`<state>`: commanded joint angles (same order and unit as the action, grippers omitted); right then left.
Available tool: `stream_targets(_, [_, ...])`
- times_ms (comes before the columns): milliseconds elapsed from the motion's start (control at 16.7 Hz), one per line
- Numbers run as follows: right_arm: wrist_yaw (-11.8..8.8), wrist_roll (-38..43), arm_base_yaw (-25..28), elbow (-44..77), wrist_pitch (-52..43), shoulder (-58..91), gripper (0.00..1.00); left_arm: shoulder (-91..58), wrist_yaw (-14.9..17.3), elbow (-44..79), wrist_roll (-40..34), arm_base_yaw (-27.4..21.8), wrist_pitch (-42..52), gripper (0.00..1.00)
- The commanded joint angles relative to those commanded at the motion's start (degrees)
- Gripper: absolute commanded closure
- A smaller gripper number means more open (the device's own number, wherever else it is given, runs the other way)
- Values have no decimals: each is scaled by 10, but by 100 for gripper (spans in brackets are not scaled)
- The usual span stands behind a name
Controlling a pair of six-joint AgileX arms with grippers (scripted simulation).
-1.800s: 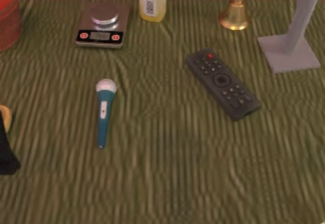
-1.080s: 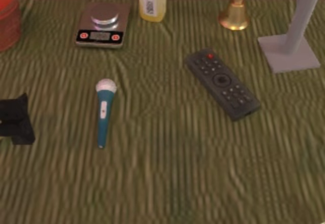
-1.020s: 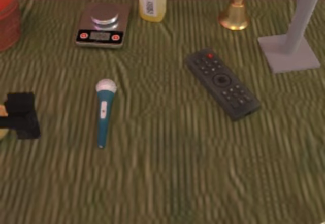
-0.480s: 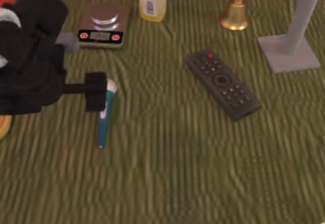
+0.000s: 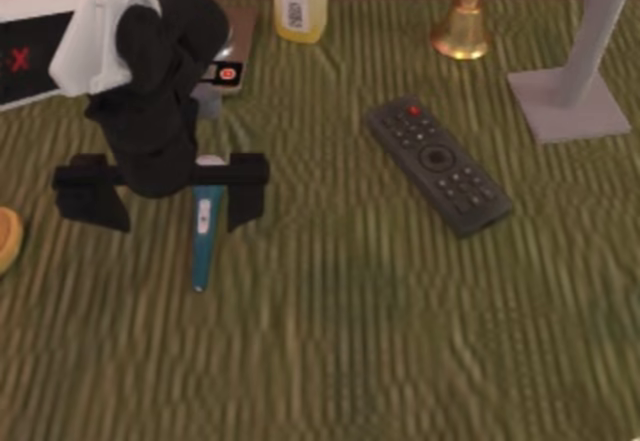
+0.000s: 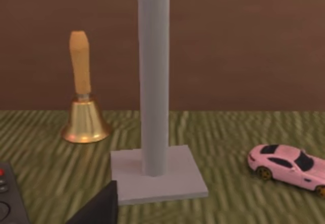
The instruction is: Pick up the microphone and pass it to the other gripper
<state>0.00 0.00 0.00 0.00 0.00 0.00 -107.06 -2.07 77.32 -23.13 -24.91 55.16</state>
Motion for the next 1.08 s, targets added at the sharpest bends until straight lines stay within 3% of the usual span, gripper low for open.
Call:
stream_targets(360, [0, 0, 0, 0, 0, 0, 0, -4, 0, -7, 2, 3, -10, 0])
stream_targets(780, [0, 0, 0, 0, 0, 0, 0, -93, 1, -75, 8, 6, -174, 0])
stream_targets(1080, [0, 0, 0, 0, 0, 0, 0, -113, 1, -89, 8, 7, -202, 0])
